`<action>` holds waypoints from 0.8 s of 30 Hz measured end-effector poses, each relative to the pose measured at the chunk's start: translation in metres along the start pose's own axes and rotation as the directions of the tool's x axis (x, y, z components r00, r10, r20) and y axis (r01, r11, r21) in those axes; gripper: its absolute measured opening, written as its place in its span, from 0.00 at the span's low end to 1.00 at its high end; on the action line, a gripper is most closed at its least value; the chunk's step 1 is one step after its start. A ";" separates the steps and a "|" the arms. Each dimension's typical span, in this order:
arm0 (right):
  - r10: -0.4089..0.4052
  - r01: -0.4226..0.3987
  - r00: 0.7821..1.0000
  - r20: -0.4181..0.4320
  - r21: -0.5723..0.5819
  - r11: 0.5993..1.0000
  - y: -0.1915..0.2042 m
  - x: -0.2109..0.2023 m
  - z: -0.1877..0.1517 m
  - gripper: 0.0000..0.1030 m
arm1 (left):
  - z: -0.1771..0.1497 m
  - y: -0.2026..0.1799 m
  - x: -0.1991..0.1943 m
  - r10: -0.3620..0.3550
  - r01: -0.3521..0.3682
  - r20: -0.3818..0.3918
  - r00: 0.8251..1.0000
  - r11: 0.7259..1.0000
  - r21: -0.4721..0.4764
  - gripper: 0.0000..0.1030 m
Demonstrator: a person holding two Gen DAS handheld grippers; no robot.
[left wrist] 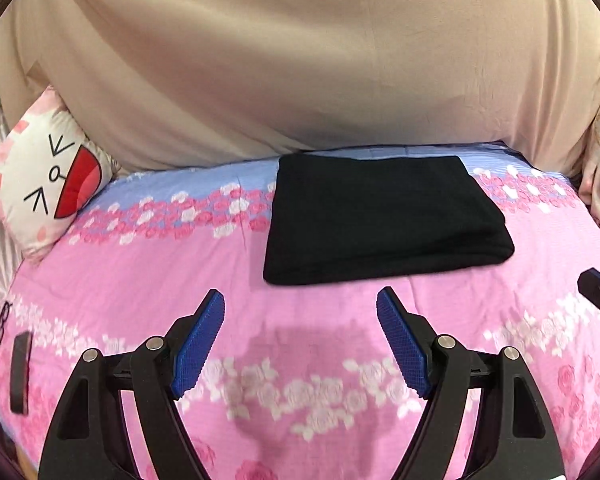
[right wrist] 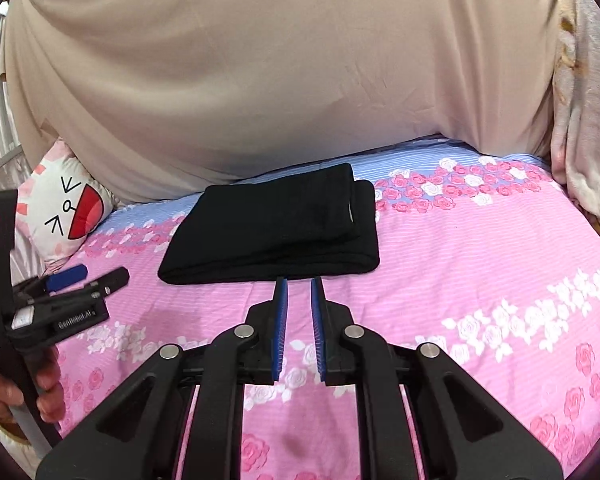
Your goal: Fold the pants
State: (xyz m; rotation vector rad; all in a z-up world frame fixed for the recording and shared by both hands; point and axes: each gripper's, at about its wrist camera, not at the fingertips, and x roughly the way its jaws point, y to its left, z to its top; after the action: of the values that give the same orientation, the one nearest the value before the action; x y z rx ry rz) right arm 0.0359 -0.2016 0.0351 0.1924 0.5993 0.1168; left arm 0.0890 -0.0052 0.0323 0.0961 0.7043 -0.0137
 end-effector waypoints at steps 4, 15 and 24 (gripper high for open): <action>-0.004 0.004 1.000 0.000 0.005 1.000 0.003 -0.010 -0.008 0.12 | -0.013 0.001 -0.004 0.005 -0.005 -0.023 1.000 1.000 -0.022 0.74; -0.019 0.019 1.000 -0.006 -0.001 1.000 0.014 -0.017 -0.021 0.12 | -0.031 0.008 -0.021 0.037 -0.037 0.002 0.999 0.999 -0.023 0.80; -0.048 0.049 0.999 0.021 -0.041 0.998 0.034 -0.022 -0.027 0.58 | -0.038 0.002 -0.034 0.037 -0.038 0.036 0.999 0.999 0.013 0.82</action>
State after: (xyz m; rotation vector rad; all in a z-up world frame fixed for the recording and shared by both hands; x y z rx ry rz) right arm 0.0006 -0.1685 0.0327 0.1384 0.5810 0.0807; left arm 0.0391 -0.0006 0.0255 0.1216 0.6669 0.0156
